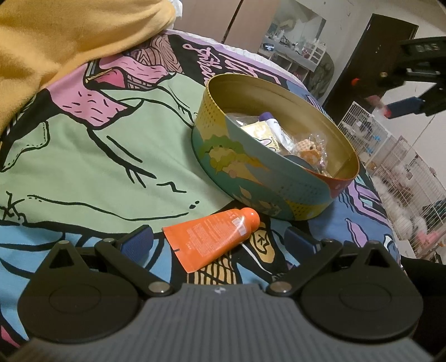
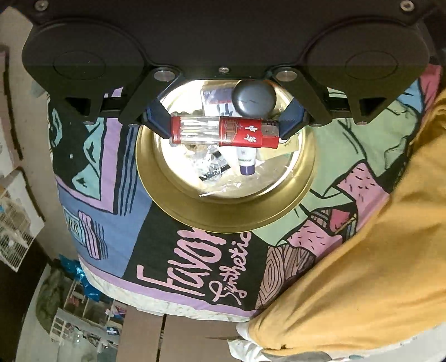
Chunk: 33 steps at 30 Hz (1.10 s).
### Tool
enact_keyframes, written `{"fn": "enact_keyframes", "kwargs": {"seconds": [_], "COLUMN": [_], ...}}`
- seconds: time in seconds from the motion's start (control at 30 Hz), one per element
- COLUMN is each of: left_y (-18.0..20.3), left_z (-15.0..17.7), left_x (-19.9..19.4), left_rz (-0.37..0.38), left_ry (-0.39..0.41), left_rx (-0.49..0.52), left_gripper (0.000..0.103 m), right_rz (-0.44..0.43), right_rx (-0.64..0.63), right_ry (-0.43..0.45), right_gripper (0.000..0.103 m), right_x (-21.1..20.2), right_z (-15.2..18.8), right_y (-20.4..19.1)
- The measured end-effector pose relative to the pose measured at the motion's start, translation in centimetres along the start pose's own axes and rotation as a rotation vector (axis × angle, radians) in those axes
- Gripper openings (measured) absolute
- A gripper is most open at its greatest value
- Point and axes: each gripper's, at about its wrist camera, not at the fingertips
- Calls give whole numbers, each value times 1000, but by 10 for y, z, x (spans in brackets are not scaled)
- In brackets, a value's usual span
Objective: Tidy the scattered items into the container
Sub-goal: 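Carry the lighter over the tin and open the right gripper, then move the left gripper onto the orange tube and close on it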
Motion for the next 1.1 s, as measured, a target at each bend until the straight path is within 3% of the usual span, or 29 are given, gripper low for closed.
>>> {"fn": "enact_keyframes", "kwargs": {"seconds": [0.13,0.3,0.63,1.1], "left_y": [-1,-1,0,9], "left_z": [0,0,0,2], "left_x": [-1,-1,1,6], "left_rz": [4,3,-14,-40], "left_ry": [6,1,-11,-49], "left_rx": [-7,-4,2,69], "left_gripper": [103,103,103,103], "right_rz": [68,16,43,30], "right_rx": [-28,-18,60,-17], "right_ry": [47,15,-49,64], "right_gripper": [97,97,97,98], "right_x": [1,-1,2,5], "right_z": [3,18,73,153], "right_y": [-5,12,73,110]}}
Point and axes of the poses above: each gripper's, at about its wrist camera, not at the fingertips, and x roughly the way its jaws point, y to its right, z to its underside, and after that the axes turned 10 degrees about x, right-handed
